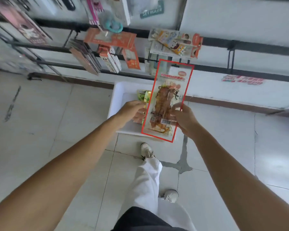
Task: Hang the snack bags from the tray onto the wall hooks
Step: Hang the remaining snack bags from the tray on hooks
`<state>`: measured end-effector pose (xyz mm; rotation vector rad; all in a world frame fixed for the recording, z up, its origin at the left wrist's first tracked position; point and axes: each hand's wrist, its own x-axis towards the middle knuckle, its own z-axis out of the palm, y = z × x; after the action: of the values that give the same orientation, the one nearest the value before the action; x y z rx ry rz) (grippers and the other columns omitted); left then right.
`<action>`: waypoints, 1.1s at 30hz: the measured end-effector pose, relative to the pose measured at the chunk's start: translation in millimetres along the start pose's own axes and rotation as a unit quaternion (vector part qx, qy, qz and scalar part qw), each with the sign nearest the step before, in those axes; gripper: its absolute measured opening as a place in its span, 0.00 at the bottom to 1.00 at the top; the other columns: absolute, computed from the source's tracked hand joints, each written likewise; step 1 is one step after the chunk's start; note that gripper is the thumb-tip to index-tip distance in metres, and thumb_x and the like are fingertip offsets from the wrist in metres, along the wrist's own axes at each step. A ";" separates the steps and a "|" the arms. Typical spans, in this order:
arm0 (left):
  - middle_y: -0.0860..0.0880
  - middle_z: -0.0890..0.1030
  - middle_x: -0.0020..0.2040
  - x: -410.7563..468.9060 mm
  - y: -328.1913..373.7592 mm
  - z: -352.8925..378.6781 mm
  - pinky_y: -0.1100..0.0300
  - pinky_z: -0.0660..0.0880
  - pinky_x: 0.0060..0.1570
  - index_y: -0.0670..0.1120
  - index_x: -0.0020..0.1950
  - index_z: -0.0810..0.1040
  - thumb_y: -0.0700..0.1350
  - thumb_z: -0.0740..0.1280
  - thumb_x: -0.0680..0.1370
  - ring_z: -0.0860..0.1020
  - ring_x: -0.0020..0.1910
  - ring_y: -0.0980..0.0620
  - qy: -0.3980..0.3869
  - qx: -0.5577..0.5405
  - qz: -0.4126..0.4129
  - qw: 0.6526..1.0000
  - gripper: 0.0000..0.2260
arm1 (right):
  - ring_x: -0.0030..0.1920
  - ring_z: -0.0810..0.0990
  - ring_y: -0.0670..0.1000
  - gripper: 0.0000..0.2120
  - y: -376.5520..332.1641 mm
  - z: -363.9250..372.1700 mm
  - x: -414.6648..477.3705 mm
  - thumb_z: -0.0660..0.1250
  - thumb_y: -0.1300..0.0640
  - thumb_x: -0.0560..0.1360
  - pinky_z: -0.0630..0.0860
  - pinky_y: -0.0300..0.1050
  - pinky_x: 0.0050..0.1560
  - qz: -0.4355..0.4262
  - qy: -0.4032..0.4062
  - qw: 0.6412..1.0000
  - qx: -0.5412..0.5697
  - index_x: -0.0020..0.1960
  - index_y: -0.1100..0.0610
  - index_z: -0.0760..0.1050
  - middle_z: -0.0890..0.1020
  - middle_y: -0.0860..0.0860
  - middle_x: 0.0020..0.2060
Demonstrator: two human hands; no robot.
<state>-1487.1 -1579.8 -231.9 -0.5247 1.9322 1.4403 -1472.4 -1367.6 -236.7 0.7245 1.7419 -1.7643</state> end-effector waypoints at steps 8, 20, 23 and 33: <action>0.50 0.83 0.44 -107.5 96.3 65.0 0.59 0.81 0.41 0.48 0.58 0.79 0.35 0.64 0.79 0.83 0.39 0.51 -0.132 -0.044 0.134 0.981 0.12 | 0.46 0.76 0.56 0.08 -53.2 -81.2 -145.0 0.60 0.68 0.79 0.72 0.44 0.37 -0.170 0.035 0.985 -0.005 0.46 0.56 0.71 0.77 0.57 0.46; 0.50 0.81 0.35 -234.8 228.4 160.3 0.63 0.78 0.29 0.45 0.45 0.74 0.32 0.66 0.78 0.82 0.36 0.52 -0.103 0.044 0.386 0.916 0.09 | 0.50 0.75 0.54 0.13 -147.3 -156.6 -297.5 0.71 0.55 0.73 0.72 0.47 0.47 -0.473 0.411 0.750 -0.213 0.56 0.54 0.74 0.78 0.50 0.48; 0.45 0.81 0.42 -243.3 248.2 169.7 0.61 0.80 0.33 0.42 0.46 0.77 0.33 0.69 0.77 0.82 0.39 0.52 -0.078 0.056 0.446 0.890 0.05 | 0.53 0.78 0.52 0.18 -162.8 -154.3 -300.7 0.73 0.51 0.73 0.77 0.49 0.56 -0.463 0.324 0.783 -0.260 0.61 0.52 0.76 0.78 0.50 0.53; 0.61 0.78 0.63 -241.1 284.0 173.4 0.76 0.67 0.59 0.48 0.66 0.79 0.38 0.72 0.76 0.72 0.59 0.75 -0.033 0.206 0.648 0.733 0.19 | 0.34 0.77 0.36 0.04 -209.3 -149.1 -298.0 0.66 0.56 0.79 0.72 0.34 0.37 -0.541 0.348 0.765 -0.012 0.51 0.57 0.75 0.78 0.43 0.36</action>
<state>-1459.8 -1343.3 103.0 1.3560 2.5092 1.5332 -1412.4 -1213.2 120.3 0.3385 3.1217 -2.2997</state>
